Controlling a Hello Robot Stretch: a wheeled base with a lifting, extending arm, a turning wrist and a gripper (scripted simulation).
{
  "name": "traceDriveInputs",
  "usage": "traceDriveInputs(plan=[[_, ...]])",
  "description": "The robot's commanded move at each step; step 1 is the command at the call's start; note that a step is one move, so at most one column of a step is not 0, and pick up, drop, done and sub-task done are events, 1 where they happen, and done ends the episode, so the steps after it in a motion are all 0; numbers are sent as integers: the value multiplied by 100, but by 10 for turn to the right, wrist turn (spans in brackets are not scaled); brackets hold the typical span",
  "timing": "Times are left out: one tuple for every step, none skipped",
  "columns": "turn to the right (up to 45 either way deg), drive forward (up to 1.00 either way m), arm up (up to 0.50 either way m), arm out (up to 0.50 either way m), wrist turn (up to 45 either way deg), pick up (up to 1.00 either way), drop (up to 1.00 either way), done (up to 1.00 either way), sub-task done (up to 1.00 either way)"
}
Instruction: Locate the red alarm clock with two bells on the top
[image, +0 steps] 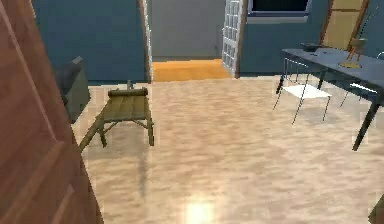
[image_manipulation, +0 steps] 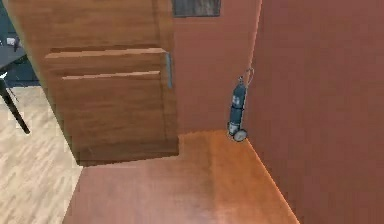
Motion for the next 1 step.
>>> traceDriveInputs(plan=[[0,100,0,0,0,0,0,0,0]])
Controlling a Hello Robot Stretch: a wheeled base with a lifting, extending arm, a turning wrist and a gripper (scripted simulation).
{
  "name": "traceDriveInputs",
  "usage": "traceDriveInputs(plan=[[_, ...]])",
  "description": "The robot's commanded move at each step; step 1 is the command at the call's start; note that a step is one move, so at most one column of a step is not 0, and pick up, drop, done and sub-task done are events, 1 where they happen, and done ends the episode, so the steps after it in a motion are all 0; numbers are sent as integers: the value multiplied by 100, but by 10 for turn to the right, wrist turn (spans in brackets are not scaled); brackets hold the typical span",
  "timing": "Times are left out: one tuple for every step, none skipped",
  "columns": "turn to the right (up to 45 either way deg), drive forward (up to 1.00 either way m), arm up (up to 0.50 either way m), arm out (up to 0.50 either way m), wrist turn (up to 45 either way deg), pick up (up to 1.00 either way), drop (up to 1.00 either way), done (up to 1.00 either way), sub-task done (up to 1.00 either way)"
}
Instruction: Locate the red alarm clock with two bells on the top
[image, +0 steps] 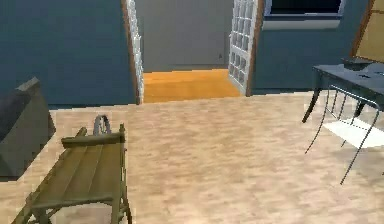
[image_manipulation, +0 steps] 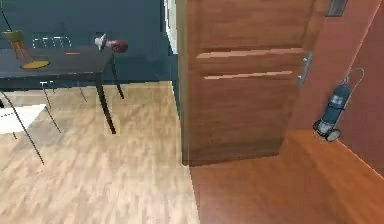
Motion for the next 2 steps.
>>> traceDriveInputs(plan=[[0,100,0,0,0,0,0,0,0],[0,85,0,0,0,0,0,0,0]])
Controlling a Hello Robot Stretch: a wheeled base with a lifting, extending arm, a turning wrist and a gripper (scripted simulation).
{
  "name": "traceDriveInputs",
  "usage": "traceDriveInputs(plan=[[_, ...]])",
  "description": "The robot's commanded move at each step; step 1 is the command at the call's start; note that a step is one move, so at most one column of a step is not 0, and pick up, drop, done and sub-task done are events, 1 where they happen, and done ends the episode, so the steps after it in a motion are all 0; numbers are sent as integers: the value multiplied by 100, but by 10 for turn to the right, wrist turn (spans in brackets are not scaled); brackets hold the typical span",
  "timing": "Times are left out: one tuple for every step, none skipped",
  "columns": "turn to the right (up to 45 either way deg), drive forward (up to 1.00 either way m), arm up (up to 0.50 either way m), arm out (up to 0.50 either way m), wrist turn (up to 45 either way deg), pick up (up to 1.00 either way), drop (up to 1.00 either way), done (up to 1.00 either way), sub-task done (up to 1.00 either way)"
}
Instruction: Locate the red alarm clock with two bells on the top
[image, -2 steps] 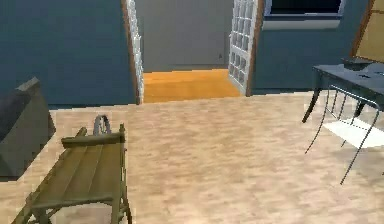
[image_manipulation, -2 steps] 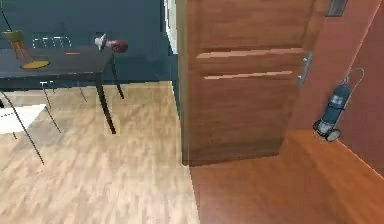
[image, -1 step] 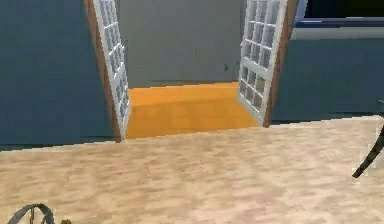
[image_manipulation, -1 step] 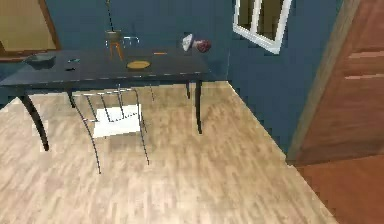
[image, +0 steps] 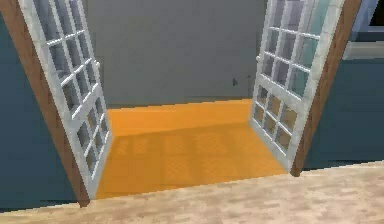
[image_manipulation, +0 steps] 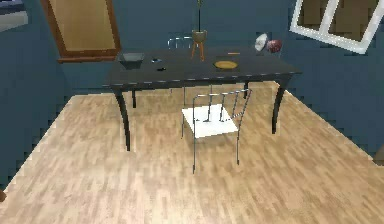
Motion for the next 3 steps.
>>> traceDriveInputs(plan=[[-30,0,0,0,0,0,0,0,0],[0,100,0,0,0,0,0,0,0],[-30,0,0,0,0,0,0,0,0]])
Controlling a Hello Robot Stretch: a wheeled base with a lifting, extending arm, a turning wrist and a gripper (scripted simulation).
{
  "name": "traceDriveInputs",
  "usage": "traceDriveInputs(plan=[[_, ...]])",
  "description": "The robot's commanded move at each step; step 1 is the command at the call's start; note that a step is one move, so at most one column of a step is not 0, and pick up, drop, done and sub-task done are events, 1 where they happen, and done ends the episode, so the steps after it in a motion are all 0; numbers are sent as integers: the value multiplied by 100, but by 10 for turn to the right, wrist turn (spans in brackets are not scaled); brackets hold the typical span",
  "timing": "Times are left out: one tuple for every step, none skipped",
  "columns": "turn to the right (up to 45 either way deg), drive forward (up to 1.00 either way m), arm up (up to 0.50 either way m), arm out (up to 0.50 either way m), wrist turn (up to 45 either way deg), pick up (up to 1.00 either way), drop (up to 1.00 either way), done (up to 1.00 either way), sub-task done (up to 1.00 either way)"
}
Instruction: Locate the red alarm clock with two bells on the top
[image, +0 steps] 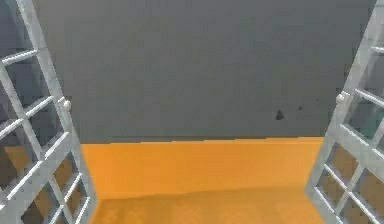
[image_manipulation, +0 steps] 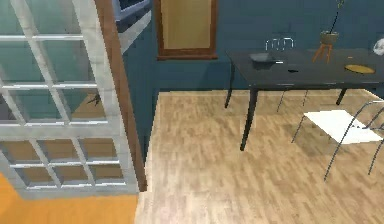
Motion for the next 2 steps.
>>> traceDriveInputs(plan=[[0,100,0,0,0,0,0,0,0],[0,30,0,0,0,0,0,0,0]])
